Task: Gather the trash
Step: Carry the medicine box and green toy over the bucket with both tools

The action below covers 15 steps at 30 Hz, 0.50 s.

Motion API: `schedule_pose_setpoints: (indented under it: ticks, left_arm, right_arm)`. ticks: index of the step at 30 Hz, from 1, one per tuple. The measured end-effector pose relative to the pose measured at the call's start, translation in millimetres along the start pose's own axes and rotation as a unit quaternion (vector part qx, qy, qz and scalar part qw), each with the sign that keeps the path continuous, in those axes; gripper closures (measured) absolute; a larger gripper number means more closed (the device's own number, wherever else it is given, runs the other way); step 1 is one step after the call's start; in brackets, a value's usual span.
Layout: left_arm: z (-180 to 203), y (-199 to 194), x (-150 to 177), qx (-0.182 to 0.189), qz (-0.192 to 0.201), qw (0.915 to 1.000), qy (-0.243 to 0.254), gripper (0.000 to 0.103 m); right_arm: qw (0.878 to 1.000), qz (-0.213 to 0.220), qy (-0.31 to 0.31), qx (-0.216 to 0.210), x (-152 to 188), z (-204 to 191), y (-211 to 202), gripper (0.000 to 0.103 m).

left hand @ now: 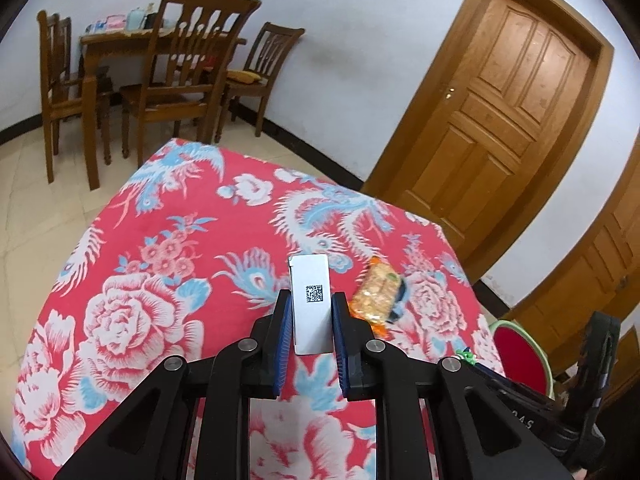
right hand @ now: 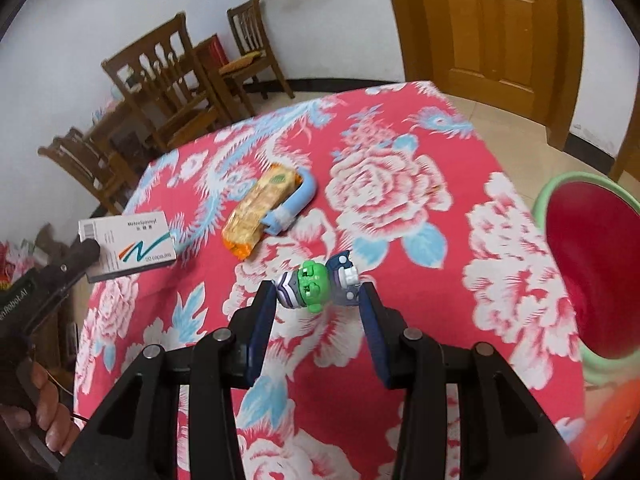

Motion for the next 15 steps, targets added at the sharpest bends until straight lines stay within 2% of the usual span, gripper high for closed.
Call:
schedule_pose_setpoints:
  ticks: [15]
  left_arm:
    - [83.8, 4.4, -14.0, 0.066, -0.002, 0.9963, 0.055, 0.084]
  right_arm:
    - [0.995, 0.068, 0.072, 0.009, -28.6, 64.0, -62.2, 0.058]
Point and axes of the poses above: each gripper's, at about its wrist camera, not at the fingertips, and y roughly the way its jaws point, z to its right, x to its underside, the point moved 7 cm from there along y, roughly the way its jaws point, and after that the axes turned 12 degrees about y, right-handed, at the moved point
